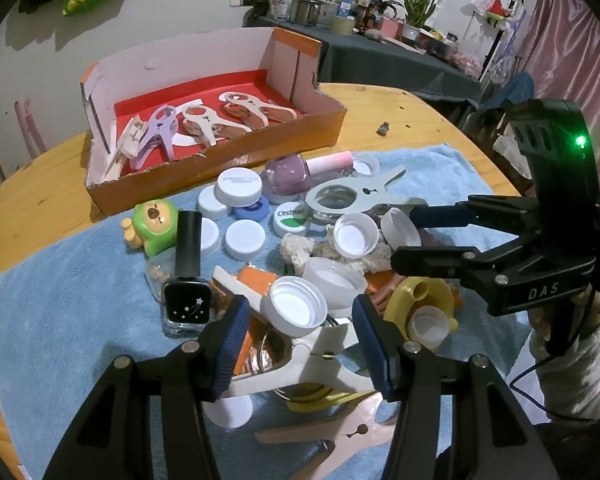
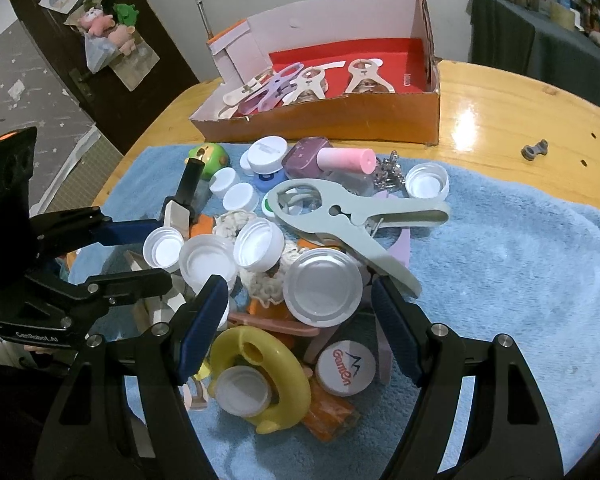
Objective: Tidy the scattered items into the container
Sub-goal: 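Move the left tool over a white bottle cap while the right tool approaches a white round lid, then close the left tool on the white cap while the right tool closes on the white lid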
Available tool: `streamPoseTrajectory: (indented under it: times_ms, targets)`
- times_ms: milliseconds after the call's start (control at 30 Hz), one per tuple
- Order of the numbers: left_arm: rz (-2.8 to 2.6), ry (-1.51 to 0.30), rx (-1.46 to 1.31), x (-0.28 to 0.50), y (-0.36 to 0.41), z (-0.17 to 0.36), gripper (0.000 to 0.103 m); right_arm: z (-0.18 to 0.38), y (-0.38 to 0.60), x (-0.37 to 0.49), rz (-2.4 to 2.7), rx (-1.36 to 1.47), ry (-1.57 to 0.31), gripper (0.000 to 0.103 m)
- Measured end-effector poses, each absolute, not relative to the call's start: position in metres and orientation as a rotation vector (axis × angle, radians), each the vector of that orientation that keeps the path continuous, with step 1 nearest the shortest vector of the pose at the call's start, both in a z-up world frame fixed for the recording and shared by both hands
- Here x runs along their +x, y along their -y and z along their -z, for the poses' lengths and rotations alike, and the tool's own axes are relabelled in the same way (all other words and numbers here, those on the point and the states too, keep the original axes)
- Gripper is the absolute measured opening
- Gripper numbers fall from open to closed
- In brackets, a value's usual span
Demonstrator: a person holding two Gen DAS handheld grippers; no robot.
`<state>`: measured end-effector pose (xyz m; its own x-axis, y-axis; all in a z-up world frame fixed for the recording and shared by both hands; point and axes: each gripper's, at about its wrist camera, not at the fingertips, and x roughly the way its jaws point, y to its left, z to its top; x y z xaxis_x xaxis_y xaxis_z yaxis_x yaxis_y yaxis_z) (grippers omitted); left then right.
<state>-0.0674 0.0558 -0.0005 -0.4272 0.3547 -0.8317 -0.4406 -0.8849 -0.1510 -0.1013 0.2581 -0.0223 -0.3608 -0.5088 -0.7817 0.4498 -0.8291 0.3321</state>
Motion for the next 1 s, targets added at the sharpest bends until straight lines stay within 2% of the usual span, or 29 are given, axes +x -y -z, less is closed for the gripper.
streamPoseTrajectory:
  times_ms: [367, 1000]
  targets:
    - [-2.282, -0.069, -1.332, -0.0668, -0.0533, 0.0007, 0.051, 0.0225, -0.2589, -0.1016, 2.178, 1.282, 0.111, 0.073]
    - [-2.273, -0.045, -1.336, -0.0658, -0.0499, -0.0009, 0.034, 0.0263, -0.259, -0.1036, 2.174, 1.293, 0.116, 0.048]
